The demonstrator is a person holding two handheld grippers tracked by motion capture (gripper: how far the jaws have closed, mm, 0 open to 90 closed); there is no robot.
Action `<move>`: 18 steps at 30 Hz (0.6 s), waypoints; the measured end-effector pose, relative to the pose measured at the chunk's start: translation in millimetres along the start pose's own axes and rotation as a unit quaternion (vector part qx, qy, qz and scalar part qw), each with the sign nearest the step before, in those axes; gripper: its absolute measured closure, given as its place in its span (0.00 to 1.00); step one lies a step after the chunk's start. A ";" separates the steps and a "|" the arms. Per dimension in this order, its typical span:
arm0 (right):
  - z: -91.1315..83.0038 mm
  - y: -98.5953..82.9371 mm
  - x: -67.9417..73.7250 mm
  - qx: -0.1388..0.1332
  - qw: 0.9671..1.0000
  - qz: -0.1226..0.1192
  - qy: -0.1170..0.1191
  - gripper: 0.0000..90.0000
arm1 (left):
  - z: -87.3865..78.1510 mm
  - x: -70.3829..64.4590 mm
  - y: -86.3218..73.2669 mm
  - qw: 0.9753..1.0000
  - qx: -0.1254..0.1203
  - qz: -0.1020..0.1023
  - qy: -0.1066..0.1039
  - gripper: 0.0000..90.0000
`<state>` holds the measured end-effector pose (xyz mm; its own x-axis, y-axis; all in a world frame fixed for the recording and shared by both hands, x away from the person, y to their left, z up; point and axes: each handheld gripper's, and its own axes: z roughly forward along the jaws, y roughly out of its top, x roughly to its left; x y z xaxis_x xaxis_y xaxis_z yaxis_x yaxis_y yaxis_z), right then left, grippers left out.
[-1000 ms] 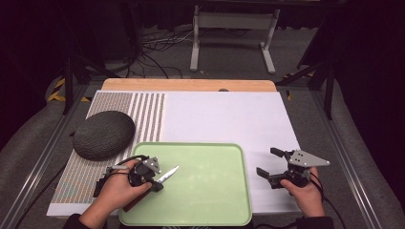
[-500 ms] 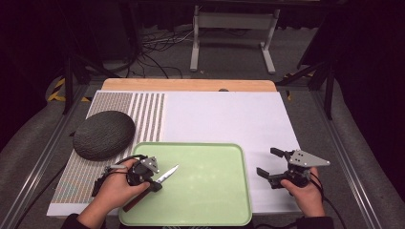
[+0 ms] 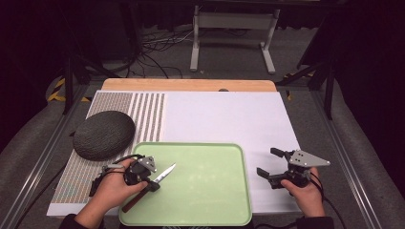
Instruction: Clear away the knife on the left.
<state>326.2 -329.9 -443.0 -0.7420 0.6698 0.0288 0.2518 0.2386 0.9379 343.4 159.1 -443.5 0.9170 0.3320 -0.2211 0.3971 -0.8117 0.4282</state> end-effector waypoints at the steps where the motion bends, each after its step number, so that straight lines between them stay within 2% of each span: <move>1: 0.0 0.0 0.0 0.000 1.000 0.000 0.000 0.05 | -0.2 0.6 -0.5 1.000 -0.001 0.001 0.000 1.00; 18: -0.2 -0.1 0.0 0.000 1.000 0.000 0.001 0.05 | -5.6 5.6 -8.8 1.000 0.002 -0.011 -0.003 1.00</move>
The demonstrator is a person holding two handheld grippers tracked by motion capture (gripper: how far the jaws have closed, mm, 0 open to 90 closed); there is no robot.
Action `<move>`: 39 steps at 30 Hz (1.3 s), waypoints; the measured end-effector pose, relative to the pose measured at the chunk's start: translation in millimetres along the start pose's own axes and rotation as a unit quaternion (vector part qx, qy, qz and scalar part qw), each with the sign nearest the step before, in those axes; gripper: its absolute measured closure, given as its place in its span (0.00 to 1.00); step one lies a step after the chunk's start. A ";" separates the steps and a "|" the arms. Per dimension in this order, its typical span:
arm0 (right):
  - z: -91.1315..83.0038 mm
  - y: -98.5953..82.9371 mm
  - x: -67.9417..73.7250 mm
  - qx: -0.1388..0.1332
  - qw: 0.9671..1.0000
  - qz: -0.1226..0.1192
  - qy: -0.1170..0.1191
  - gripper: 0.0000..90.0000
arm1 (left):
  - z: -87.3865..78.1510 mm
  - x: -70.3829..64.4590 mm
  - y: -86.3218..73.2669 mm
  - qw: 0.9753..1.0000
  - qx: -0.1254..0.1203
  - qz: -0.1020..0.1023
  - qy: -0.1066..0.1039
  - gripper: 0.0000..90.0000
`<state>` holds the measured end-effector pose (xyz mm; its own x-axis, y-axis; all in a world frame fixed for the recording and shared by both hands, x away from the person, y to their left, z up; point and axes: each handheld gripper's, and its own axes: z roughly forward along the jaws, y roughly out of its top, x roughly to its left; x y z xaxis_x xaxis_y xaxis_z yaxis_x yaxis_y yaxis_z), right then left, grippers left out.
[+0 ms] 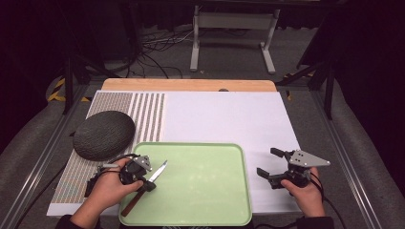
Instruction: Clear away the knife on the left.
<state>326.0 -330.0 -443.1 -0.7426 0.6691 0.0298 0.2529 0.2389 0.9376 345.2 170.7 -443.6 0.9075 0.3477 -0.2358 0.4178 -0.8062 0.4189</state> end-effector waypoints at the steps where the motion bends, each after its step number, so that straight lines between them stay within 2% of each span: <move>1: -0.1 0.0 -0.1 0.000 1.000 0.000 0.000 0.05 | -0.4 0.3 -0.7 1.000 0.000 -0.002 -0.001 1.00; 13: 0.0 -0.1 -0.1 0.000 1.000 0.000 0.000 0.05 | -3.7 3.0 -4.9 1.000 0.006 -0.006 0.000 1.00; 24: -0.2 -0.2 0.0 0.000 1.000 0.000 0.000 0.05 | -7.2 5.6 -11.6 1.000 0.005 -0.021 -0.002 1.00; 39: -0.4 -0.4 -0.1 0.001 1.000 0.000 0.001 0.05 | -9.6 8.2 -16.4 1.000 0.006 -0.025 -0.007 1.00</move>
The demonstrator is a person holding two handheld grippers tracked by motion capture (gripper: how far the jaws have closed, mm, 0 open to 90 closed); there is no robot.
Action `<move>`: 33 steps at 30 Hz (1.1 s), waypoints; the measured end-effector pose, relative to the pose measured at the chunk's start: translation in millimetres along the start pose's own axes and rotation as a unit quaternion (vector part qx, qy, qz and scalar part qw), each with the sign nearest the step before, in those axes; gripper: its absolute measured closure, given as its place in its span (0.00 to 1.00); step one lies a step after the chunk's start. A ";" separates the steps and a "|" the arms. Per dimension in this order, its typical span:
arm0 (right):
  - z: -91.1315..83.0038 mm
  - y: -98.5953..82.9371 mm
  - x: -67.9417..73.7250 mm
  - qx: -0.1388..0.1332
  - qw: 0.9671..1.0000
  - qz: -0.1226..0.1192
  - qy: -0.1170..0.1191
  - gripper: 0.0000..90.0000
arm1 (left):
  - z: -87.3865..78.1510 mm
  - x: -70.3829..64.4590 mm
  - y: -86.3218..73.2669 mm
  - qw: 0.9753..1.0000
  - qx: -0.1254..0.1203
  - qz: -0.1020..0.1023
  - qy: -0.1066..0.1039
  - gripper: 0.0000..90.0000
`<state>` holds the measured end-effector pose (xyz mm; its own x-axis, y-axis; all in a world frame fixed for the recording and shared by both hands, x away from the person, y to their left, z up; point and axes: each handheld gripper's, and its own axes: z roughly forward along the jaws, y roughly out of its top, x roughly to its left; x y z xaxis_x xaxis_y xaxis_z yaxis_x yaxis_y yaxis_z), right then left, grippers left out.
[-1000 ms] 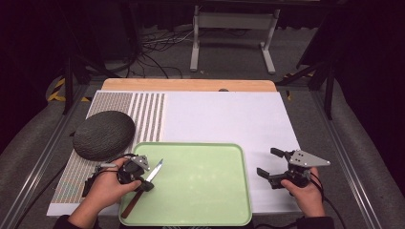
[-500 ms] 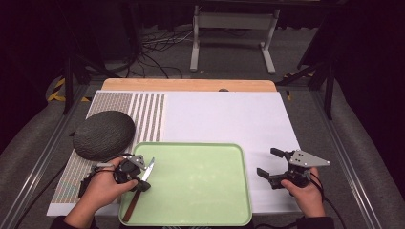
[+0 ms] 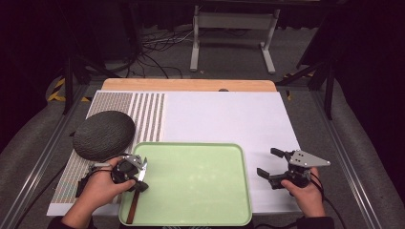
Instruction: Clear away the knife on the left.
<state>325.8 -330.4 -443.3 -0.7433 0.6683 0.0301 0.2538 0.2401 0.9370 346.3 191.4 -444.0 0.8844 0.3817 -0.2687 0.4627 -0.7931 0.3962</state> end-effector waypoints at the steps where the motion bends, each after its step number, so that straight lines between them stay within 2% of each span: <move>1: 0.1 -0.1 0.0 0.000 1.000 0.001 0.000 0.05 | 0.0 0.1 -0.2 1.000 0.000 -0.001 0.000 1.00; 27: 0.5 -0.6 0.3 0.002 1.000 -0.001 0.002 0.05 | -3.6 2.7 -5.2 1.000 0.002 -0.008 0.005 1.00; 33: -0.2 -1.3 0.4 0.002 1.000 -0.001 0.002 0.05 | -7.4 2.6 -4.0 1.000 -0.023 -0.017 0.012 0.91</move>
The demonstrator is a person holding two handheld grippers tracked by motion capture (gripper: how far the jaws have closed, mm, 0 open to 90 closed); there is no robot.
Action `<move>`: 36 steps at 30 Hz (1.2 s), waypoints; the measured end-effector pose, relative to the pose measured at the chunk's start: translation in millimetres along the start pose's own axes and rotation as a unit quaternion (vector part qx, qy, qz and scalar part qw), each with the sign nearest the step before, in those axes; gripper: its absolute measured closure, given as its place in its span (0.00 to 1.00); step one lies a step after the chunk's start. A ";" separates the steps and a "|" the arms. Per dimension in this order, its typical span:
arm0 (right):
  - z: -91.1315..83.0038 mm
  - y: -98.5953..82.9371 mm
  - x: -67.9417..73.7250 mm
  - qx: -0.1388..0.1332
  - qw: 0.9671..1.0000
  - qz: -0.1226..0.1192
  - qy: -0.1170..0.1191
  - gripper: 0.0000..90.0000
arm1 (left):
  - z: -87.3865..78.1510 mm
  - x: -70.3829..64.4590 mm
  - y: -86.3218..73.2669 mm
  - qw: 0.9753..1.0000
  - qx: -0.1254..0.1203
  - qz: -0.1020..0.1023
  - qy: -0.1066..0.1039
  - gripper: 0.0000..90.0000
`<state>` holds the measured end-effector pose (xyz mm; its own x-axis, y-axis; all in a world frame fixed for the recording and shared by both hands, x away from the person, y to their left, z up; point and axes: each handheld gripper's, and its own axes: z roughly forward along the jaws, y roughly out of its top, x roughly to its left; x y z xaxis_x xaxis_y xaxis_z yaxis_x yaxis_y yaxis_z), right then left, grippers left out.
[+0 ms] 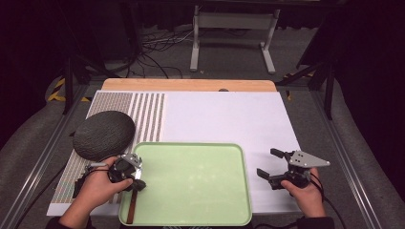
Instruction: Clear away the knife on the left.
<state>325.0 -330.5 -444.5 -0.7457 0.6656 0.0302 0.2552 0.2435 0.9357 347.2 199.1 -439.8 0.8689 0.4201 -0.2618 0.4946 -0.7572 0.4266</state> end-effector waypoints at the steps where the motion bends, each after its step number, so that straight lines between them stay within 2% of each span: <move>1: -0.8 -0.3 -0.3 0.000 1.000 0.001 -0.002 0.05 | -3.4 -1.6 1.2 1.000 -0.013 0.000 0.000 0.89; 2: -0.8 -0.3 -0.3 0.000 1.000 0.001 -0.002 0.05 | -3.4 -1.6 1.2 1.000 -0.013 0.000 0.000 0.85; 5: -1.4 -0.1 -0.1 -0.002 1.000 0.001 -0.002 0.05 | -9.9 -6.0 4.0 0.999 -0.040 0.007 0.007 0.70; 6: -1.4 -0.1 -0.1 -0.002 1.000 0.001 -0.002 0.05 | -9.9 -6.0 4.0 0.999 -0.040 0.007 0.007 0.65; 7: -1.2 -0.1 0.1 -0.002 1.000 0.001 -0.002 0.05 | -11.0 -6.9 4.6 0.998 -0.057 0.007 0.015 0.65; 8: -1.0 0.0 0.6 -0.002 1.000 0.001 -0.001 0.05 | -11.4 -7.8 4.7 0.997 -0.071 0.009 0.022 0.52; 9: -0.8 0.1 0.9 -0.002 1.000 0.000 0.000 0.05 | -12.3 -8.0 4.8 0.996 -0.082 0.013 0.029 0.44; 11: -0.6 0.3 0.7 -0.002 1.000 0.000 0.000 0.05 | -14.3 -8.6 4.4 0.994 -0.103 0.017 0.037 0.35; 13: 0.4 0.9 -0.1 -0.004 1.000 0.001 0.000 0.05 | -18.2 -8.2 3.0 0.991 -0.127 0.023 0.046 0.23; 14: 1.1 1.3 -0.5 -0.004 1.000 0.000 0.000 0.05 | -19.8 -7.9 2.1 0.989 -0.134 0.027 0.051 0.19; 15: 1.1 1.3 -0.5 -0.004 1.000 0.000 0.000 0.05 | -19.8 -7.9 2.1 0.989 -0.134 0.027 0.051 0.17; 16: 2.3 1.7 -0.9 -0.003 1.000 0.000 0.002 0.05 | -22.9 -7.3 -0.1 0.986 -0.152 0.029 0.059 0.15; 17: 2.4 1.6 -1.1 -0.003 1.000 0.000 0.002 0.05 | -24.6 -6.9 -1.5 0.984 -0.164 0.029 0.062 0.13; 18: 2.4 1.4 -1.4 -0.003 1.000 0.001 0.001 0.05 | -24.6 -6.9 -1.5 0.984 -0.164 0.029 0.062 0.11; 19: 2.2 1.5 -1.5 -0.003 1.000 0.001 0.001 0.04 | -25.7 -6.2 -2.6 0.982 -0.175 0.032 0.065 0.10; 20: 2.0 1.6 -1.5 -0.005 1.000 0.002 0.001 0.05 | -28.4 -5.8 -5.3 0.978 -0.189 0.037 0.076 0.10; 22: 1.5 2.0 -1.2 -0.006 1.000 0.002 0.000 0.05 | -31.4 -5.3 -8.7 0.974 -0.204 0.042 0.088 0.10; 23: 1.5 2.0 -1.2 -0.006 1.000 0.002 0.000 0.05 | -31.4 -5.3 -8.7 0.974 -0.204 0.042 0.088 0.09; 24: 1.2 2.6 -0.1 -0.007 1.000 -0.001 0.001 0.04 | -33.4 -5.0 -11.3 0.971 -0.217 0.041 0.091 0.09; 25: 1.2 2.7 0.3 -0.007 1.000 -0.002 0.000 0.04 | -37.1 -3.7 -15.7 0.967 -0.233 0.038 0.098 0.09; 26: 1.2 2.7 0.3 -0.007 1.000 -0.002 0.000 0.04 | -37.1 -3.7 -15.7 0.967 -0.233 0.038 0.098 0.08; 27: 1.0 3.1 1.0 -0.007 1.000 -0.003 0.000 0.04 | -39.6 -3.1 -19.1 0.965 -0.240 0.031 0.102 0.08; 28: 0.6 3.5 1.6 -0.008 1.000 -0.005 -0.001 0.04 | -41.8 -2.2 -22.2 0.962 -0.249 0.029 0.107 0.08; 30: -0.4 4.0 3.0 -0.012 1.000 -0.005 -0.003 0.04 | -46.3 0.5 -30.2 0.953 -0.279 0.027 0.110 0.06; 31: -1.0 4.2 3.6 -0.013 1.000 -0.006 -0.003 0.04 | -47.8 1.9 -33.6 0.950 -0.291 0.027 0.109 0.06; 32: -1.4 4.4 4.0 -0.014 1.000 -0.006 -0.004 0.04 | -49.9 3.9 -39.2 0.944 -0.307 0.028 0.114 0.06; 33: -1.9 4.7 4.7 -0.016 1.000 -0.007 -0.005 0.04 | -50.6 5.2 -42.7 0.941 -0.316 0.026 0.117 0.06; 35: -2.3 5.2 5.4 -0.018 1.000 -0.010 -0.008 0.04 | -51.5 8.1 -49.5 0.938 -0.325 0.021 0.119 0.06; 36: -2.4 5.4 5.9 -0.020 1.000 -0.010 -0.009 0.04 | -51.3 8.9 -52.4 0.935 -0.332 0.017 0.121 0.05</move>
<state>320.5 -327.0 -438.4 -0.7386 0.6741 0.0056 0.2154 0.2282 0.9495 330.0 268.2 -420.0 0.8240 0.5624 -0.0686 0.2994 -0.3293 0.8955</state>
